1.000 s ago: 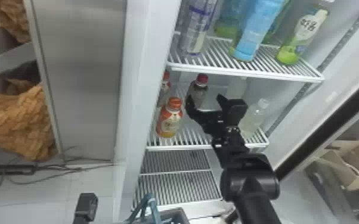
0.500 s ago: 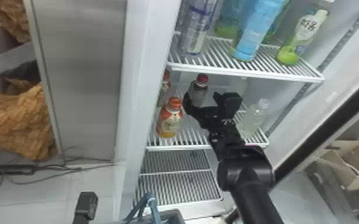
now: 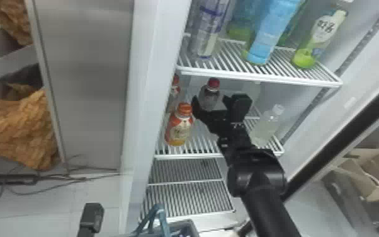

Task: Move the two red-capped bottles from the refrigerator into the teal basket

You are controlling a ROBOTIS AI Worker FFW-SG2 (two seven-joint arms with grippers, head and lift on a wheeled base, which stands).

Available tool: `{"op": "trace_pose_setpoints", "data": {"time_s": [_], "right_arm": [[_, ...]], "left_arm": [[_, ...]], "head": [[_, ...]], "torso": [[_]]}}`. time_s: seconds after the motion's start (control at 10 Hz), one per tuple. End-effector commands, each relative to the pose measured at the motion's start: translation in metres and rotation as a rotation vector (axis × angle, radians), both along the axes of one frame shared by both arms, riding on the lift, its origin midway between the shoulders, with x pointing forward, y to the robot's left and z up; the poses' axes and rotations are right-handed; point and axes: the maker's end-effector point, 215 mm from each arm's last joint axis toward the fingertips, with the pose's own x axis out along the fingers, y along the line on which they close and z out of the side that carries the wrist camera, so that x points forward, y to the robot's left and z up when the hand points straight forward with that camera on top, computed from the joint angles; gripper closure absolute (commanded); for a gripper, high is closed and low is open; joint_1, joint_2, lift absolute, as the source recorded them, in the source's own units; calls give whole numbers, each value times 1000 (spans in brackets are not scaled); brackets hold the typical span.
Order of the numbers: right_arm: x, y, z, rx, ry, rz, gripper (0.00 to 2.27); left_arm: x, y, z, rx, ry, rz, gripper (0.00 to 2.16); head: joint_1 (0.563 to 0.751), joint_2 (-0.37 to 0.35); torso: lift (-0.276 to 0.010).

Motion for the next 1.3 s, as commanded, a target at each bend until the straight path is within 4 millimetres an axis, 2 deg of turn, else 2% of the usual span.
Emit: {"op": "trace_pose_setpoints", "data": {"time_s": [0.0, 0.1, 0.3, 0.6, 0.8, 1.2], "right_arm": [[1, -2, -4, 0, 10, -2, 88], [2, -2, -4, 3, 15, -3, 188], [2, -3, -5, 18, 18, -6, 637], [-2, -3, -8, 21, 20, -5, 648], [-5, -1, -3, 19, 6, 1, 648], [-31, 5, 7, 62, -31, 30, 648]], "left_arm": [[0, 0, 0, -2, 1, 0, 1084], [0, 0, 0, -2, 1, 0, 1084], [1, 0, 0, 0, 1, 1, 1084], [1, 0, 0, 1, 1, 1, 1084], [1, 1, 0, 1, 2, 2, 1084], [0, 1, 1, -5, 6, 3, 1082]], "head": [[695, -350], [695, -350], [695, -350], [695, -350], [695, -350], [695, -350]], "torso": [[-228], [-228], [-228], [-228], [-228], [-228]]}}
